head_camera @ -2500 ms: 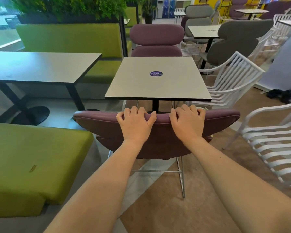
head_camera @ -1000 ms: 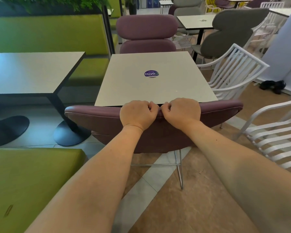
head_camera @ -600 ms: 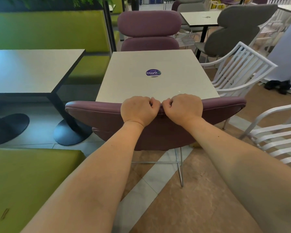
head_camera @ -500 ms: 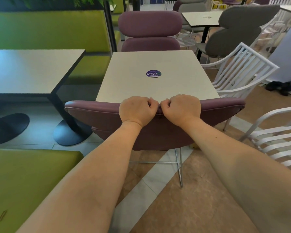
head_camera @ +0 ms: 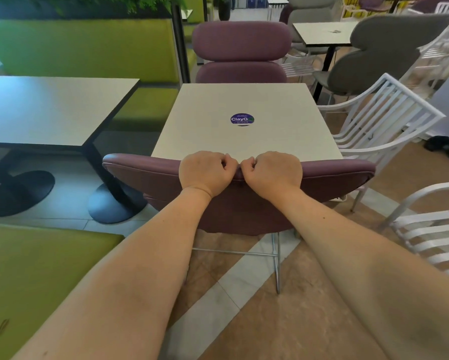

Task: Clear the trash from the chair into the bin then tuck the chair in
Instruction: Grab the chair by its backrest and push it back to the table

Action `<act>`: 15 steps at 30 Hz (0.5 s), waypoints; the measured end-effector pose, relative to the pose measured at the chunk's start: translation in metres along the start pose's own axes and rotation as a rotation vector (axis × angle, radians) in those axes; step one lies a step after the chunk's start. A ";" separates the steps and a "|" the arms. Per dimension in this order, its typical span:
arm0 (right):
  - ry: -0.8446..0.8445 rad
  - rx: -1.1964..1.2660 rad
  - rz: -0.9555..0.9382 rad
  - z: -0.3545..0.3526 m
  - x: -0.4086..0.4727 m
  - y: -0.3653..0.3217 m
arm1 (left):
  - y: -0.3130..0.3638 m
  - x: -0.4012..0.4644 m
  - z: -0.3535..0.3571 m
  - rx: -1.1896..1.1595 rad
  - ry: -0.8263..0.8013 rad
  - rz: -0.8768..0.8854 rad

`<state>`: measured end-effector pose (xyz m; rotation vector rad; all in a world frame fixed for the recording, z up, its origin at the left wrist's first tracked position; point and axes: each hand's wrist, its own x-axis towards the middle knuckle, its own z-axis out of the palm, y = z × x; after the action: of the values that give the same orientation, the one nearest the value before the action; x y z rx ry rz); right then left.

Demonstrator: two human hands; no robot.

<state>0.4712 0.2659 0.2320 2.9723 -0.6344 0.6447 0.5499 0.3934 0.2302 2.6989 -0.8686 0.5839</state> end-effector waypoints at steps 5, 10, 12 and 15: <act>0.029 0.062 -0.111 -0.002 -0.011 0.007 | 0.001 -0.007 -0.003 0.041 0.003 -0.001; 0.075 0.002 -0.185 -0.006 -0.015 0.052 | 0.004 -0.004 -0.003 0.110 -0.105 -0.021; 0.053 0.019 -0.224 -0.006 -0.010 0.060 | 0.006 -0.002 -0.003 0.105 -0.106 -0.053; 0.044 0.029 -0.273 -0.005 -0.004 0.062 | 0.007 0.001 -0.001 0.094 -0.096 -0.071</act>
<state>0.4418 0.2111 0.2316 2.9817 -0.2102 0.6972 0.5458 0.3877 0.2319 2.8502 -0.7832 0.4946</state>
